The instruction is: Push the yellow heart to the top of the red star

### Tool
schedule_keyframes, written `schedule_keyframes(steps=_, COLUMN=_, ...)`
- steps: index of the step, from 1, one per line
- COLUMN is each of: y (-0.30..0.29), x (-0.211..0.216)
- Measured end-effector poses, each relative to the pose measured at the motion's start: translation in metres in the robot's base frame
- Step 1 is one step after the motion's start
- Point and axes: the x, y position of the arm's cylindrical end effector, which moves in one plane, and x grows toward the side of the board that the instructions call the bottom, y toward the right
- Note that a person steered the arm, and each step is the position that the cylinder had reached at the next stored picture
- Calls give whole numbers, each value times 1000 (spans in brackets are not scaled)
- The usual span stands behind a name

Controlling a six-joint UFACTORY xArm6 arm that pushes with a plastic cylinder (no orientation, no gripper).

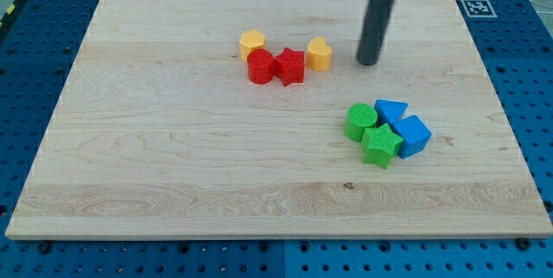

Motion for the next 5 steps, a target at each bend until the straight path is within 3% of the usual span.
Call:
schedule_keyframes(steps=1, y=-20, x=22)
schedule_keyframes(steps=2, y=-55, x=15)
schedule_keyframes(steps=3, y=-50, x=-12)
schedule_keyframes(steps=5, y=-74, x=-19)
